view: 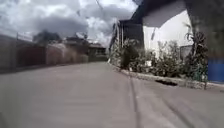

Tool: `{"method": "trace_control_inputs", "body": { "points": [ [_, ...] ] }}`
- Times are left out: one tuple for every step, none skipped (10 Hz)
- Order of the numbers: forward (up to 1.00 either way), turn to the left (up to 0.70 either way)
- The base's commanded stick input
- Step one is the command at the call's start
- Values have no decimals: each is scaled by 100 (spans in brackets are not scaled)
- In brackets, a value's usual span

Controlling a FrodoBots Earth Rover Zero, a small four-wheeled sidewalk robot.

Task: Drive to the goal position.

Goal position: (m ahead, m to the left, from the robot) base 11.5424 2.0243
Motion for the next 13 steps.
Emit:
{"method": "trace_control_inputs", "body": {
  "points": [
    [100, 0],
    [100, 0],
    [100, 0],
    [100, 0],
    [100, -5],
    [100, -20],
    [100, -37],
    [100, -32],
    [100, -11],
    [100, 0],
    [100, 0],
    [100, 0],
    [100, 0]
  ]
}}
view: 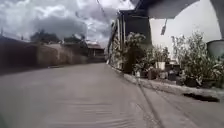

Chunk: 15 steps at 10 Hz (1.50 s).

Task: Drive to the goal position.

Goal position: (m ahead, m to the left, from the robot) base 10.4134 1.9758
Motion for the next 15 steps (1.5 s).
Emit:
{"method": "trace_control_inputs", "body": {
  "points": [
    [100, 0],
    [100, 0],
    [100, 0],
    [100, 0],
    [100, 0],
    [100, 0],
    [100, 0],
    [100, 0],
    [100, 0],
    [100, 0],
    [100, 0],
    [100, 0],
    [100, 0],
    [100, 0],
    [100, 0]
  ]
}}
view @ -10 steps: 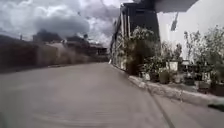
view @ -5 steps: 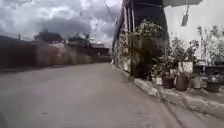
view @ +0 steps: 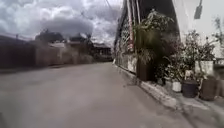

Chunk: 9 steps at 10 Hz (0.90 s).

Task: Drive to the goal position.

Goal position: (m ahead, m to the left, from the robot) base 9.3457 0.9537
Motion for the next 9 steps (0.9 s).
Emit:
{"method": "trace_control_inputs", "body": {
  "points": [
    [100, 0],
    [100, 0],
    [100, 0],
    [100, 0],
    [100, 0],
    [100, 0],
    [100, 0],
    [100, 0],
    [100, 0]
  ]
}}
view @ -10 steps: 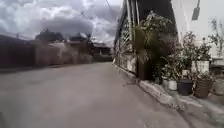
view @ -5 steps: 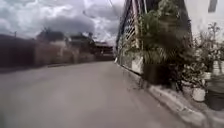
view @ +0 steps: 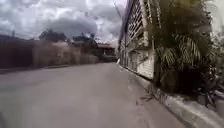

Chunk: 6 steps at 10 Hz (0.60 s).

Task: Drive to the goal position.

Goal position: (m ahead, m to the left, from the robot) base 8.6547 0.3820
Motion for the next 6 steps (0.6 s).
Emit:
{"method": "trace_control_inputs", "body": {
  "points": [
    [100, 0],
    [100, 0],
    [100, 0],
    [100, 0],
    [100, 0],
    [100, -2]
  ]
}}
